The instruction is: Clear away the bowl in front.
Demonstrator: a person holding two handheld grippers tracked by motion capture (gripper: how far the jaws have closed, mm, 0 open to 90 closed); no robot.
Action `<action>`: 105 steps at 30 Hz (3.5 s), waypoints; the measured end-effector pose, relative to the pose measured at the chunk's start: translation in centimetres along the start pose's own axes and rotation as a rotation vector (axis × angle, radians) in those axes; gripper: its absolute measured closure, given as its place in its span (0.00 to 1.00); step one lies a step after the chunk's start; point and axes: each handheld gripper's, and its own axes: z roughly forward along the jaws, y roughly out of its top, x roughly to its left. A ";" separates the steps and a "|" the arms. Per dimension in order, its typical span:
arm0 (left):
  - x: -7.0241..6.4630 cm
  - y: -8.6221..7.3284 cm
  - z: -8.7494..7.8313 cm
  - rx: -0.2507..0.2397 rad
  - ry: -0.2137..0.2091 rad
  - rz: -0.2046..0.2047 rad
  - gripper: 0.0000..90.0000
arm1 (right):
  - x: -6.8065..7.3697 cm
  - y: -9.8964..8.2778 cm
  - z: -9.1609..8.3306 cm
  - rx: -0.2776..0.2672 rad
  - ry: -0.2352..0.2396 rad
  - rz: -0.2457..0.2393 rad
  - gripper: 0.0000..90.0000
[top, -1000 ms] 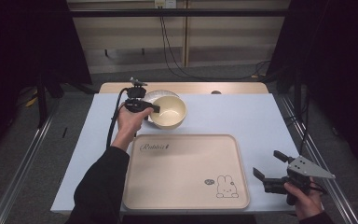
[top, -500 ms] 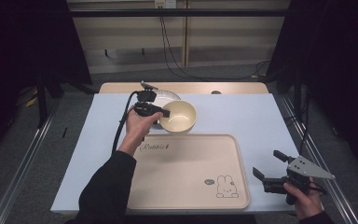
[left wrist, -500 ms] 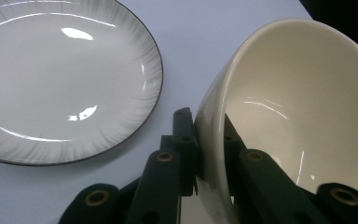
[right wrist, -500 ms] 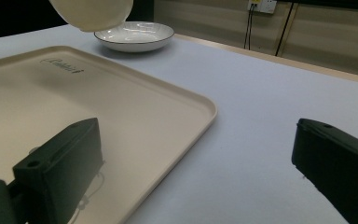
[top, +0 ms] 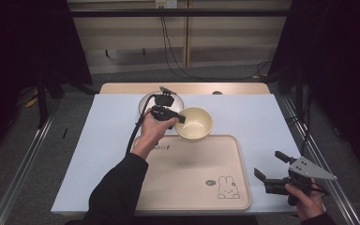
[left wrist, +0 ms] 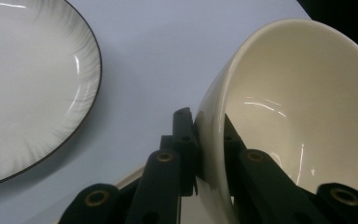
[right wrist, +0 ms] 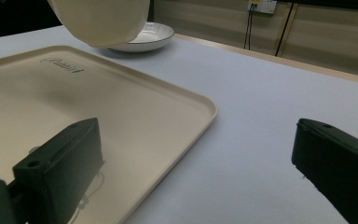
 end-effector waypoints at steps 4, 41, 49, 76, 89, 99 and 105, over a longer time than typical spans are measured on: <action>-0.9 0.4 1.0 0.009 -0.005 0.014 0.93 | 0.0 0.0 0.0 0.000 0.000 -0.002 0.01; -6.0 0.3 10.5 0.138 -0.039 0.045 0.93 | -0.1 0.0 0.1 -0.002 0.009 -0.002 0.01; -5.8 0.0 11.3 0.130 -0.044 0.045 0.93 | -0.1 0.0 0.1 -0.001 0.009 -0.001 0.01; -5.5 -0.6 11.2 0.006 -0.040 0.134 0.52 | -0.1 0.0 0.2 -0.006 0.010 -0.001 0.01; -5.1 -0.5 9.6 -0.097 0.012 0.170 0.04 | -0.1 0.0 0.2 -0.006 0.010 -0.001 0.01; -3.8 -1.6 7.0 -0.177 0.054 0.193 0.04 | -0.1 0.0 0.2 -0.005 0.008 -0.001 0.01; -3.4 -2.4 5.2 -0.246 0.050 0.209 0.03 | -0.1 0.0 0.2 -0.005 0.004 0.000 0.01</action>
